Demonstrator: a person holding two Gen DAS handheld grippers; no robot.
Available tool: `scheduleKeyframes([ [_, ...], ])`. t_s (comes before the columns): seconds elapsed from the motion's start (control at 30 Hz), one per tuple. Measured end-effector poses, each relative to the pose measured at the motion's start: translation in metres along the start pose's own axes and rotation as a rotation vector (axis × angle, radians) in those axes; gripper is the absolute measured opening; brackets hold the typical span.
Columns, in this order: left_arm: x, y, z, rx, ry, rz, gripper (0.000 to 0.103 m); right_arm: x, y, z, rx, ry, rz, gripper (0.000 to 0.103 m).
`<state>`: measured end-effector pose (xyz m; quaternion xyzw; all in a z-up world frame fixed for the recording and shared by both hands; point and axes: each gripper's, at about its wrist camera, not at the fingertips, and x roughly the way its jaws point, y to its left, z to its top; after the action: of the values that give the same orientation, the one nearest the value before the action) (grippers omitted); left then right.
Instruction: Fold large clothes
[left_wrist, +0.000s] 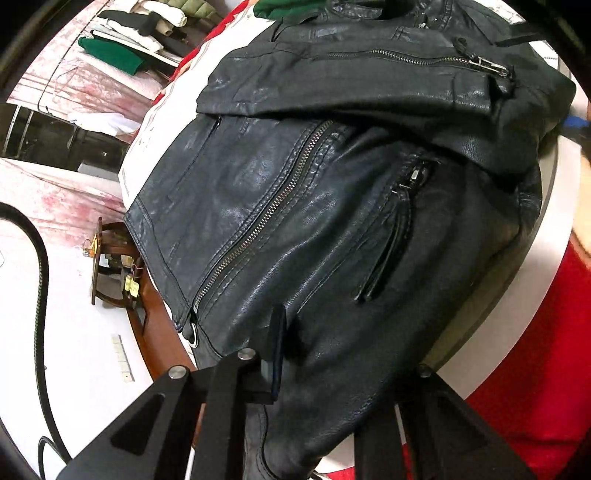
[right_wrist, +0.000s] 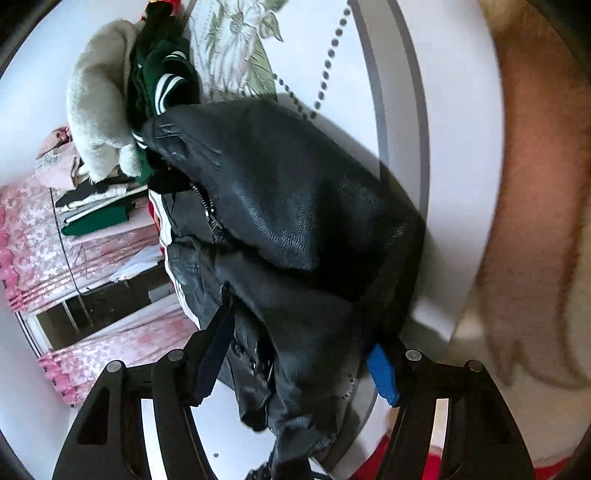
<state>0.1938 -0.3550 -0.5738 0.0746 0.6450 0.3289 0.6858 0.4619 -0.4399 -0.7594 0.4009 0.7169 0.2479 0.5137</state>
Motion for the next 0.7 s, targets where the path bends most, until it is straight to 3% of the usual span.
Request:
scheduleKeyframes([
  [0.07, 0.000, 0.001, 0.000, -0.003, 0.002, -0.006, 0.012, 0.006, 0.004, 0.001, 0.010, -0.017, 0.002, 0.068],
  [0.2, 0.002, 0.012, 0.005, -0.018, 0.009, -0.028, 0.011, 0.003, 0.012, -0.006, -0.004, -0.070, 0.016, 0.047],
  [0.37, -0.001, 0.019, 0.008, -0.024, 0.006, -0.053, 0.010, 0.007, -0.002, -0.006, 0.063, -0.095, 0.053, 0.045],
  [0.43, -0.004, 0.024, 0.010, -0.025, 0.003, -0.066, 0.010, 0.004, 0.002, -0.006, 0.070, -0.115, 0.042, 0.031],
  [0.5, -0.010, 0.032, 0.011, -0.029, 0.000, -0.084, 0.010, -0.003, 0.019, -0.015, 0.025, -0.149, 0.018, 0.019],
  [0.7, -0.028, 0.077, 0.025, -0.078, -0.010, -0.172, 0.009, -0.033, 0.083, -0.041, -0.052, -0.205, 0.013, 0.013],
])
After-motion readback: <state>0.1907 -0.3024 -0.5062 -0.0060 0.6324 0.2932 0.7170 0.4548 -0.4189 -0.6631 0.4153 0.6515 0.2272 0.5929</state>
